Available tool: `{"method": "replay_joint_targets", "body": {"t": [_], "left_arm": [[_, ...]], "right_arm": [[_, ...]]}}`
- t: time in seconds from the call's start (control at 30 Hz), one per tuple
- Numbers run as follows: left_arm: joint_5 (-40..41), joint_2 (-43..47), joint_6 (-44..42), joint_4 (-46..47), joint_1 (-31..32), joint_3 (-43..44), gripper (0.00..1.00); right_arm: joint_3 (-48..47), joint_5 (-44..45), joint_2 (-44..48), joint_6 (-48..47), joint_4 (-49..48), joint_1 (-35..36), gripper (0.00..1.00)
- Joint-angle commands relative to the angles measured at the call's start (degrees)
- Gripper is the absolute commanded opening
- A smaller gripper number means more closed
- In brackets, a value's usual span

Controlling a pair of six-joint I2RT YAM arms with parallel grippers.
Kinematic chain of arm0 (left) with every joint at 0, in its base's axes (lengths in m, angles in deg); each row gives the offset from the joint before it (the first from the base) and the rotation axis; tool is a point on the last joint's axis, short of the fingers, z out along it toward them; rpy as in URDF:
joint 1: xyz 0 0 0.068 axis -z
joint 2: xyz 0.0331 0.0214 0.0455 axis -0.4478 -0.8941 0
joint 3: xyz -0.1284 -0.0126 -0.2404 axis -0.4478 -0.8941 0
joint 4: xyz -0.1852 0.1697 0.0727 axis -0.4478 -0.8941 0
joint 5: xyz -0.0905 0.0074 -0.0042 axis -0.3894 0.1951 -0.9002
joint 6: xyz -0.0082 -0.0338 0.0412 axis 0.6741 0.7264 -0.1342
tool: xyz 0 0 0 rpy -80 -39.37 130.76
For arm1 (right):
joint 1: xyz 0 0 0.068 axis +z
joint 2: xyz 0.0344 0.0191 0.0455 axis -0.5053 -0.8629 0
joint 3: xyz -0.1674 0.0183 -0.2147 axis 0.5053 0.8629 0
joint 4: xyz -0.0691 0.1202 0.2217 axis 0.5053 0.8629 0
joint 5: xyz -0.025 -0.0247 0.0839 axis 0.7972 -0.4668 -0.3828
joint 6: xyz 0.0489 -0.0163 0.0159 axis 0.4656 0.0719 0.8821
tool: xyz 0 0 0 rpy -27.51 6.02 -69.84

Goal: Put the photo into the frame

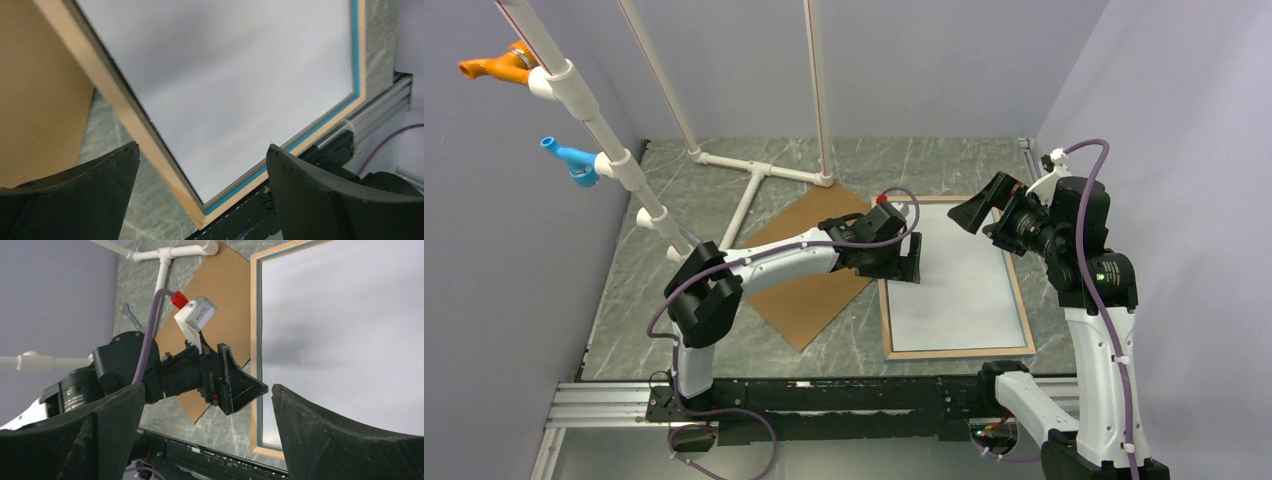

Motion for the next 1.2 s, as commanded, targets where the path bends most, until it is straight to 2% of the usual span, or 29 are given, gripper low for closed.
{"method": "replay_joint_targets", "body": {"t": [0.0, 0.3, 0.53, 0.8, 0.93, 1.03, 1.17], "left_arm": [[10.7, 5.4, -2.5, -8.3, 1.1, 2.8, 0.99], [30.2, 17.3, -4.8, -15.5, 3.6, -1.2, 0.99], [36.1, 27.0, -2.3, -22.5, 4.0, -9.4, 0.99], [33.2, 34.3, 2.0, -27.2, 4.0, -21.1, 0.99], [29.9, 37.6, 4.1, -26.7, 4.0, -27.6, 0.99], [26.9, 40.6, 5.8, -24.5, 4.0, -33.3, 0.99], [22.4, 44.7, 8.0, -19.7, 3.9, -40.2, 1.00]], "right_arm": [[0.0, -0.9, 0.9, 0.8, -2.3, -0.3, 0.99], [1.6, -1.6, 1.0, 1.2, -3.5, -0.2, 0.99], [5.4, -4.4, 0.0, 1.7, -5.5, -0.2, 1.00], [12.7, -10.5, -2.6, 3.5, -10.8, 0.3, 0.99], [14.6, -10.2, -5.5, 2.5, -11.9, 2.1, 0.99], [16.2, -8.4, -8.0, 2.8, -13.9, 5.3, 0.99], [15.3, -2.4, -14.5, 2.2, -15.3, 14.1, 0.99]]}}
